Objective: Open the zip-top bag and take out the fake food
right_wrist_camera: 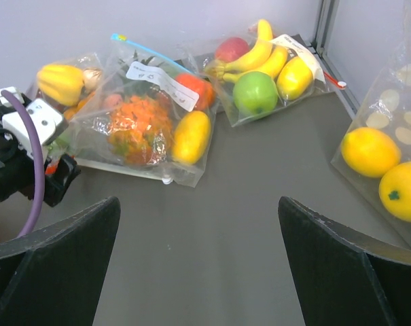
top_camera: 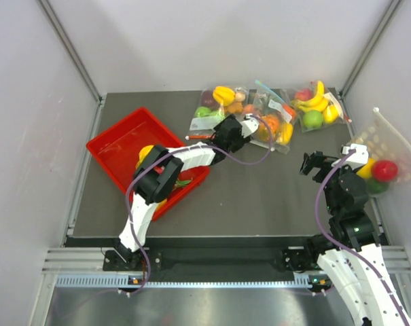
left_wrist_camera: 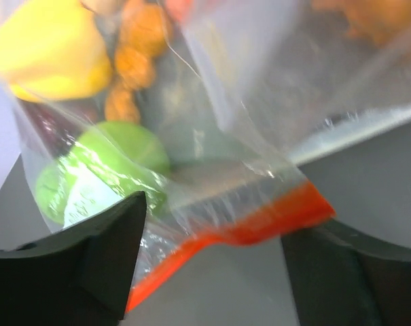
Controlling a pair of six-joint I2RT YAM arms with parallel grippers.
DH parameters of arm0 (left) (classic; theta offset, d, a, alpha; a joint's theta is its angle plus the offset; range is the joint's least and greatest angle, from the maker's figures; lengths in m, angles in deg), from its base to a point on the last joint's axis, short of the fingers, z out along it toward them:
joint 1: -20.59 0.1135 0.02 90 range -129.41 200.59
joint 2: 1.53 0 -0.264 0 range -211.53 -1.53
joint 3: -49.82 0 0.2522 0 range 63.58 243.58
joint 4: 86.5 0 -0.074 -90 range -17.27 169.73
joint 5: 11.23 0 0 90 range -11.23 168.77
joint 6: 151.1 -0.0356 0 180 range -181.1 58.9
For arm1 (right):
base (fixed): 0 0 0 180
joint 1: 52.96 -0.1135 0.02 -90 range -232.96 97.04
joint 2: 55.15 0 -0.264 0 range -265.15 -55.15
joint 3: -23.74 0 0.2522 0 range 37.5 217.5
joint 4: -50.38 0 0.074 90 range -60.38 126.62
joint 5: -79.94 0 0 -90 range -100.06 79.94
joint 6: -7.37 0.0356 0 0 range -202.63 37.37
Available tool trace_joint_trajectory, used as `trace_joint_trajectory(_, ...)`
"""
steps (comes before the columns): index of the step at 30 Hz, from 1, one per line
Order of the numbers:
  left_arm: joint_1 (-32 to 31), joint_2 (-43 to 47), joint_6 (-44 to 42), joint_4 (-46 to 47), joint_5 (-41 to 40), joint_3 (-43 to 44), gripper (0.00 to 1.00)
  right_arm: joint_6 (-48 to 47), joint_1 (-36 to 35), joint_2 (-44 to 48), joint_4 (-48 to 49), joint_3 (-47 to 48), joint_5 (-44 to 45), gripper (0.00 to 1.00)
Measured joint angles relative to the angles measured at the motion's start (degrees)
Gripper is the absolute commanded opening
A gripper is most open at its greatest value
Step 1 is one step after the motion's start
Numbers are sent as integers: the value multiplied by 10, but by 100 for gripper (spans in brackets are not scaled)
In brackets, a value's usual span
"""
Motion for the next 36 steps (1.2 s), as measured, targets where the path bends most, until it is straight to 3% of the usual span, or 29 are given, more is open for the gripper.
trace_joint_trajectory(3, 2, -10, -5, 23, -10, 11, 61, 0, 0, 0, 0, 0, -2, 100)
trace_joint_trajectory(4, 3, -12, -4, 29, -12, 13, 43, 0, 0, 0, 0, 0, -3, 100)
trace_joint_trajectory(7, 7, -12, -1, 40, -12, 13, 13, 1, 0, -2, 0, 0, -7, 100)
trace_joint_trajectory(9, 11, -12, -2, 49, -10, 13, 0, 1, 0, -4, 1, 0, -11, 100)
trace_joint_trajectory(17, 24, -2, 35, 41, -4, 10, 0, 1, 0, -18, 0, 0, -17, 100)
trace_joint_trajectory(24, 83, 99, 116, -8, 49, 3, 0, 1, 0, -11, 0, 0, -24, 100)
trace_joint_trajectory(31, 96, 158, 150, -85, 82, 119, 0, 1, 0, -9, 0, 0, -27, 100)
trace_joint_trajectory(36, 88, 211, 199, -152, 143, 139, 0, -1, 0, -11, 0, 0, -35, 100)
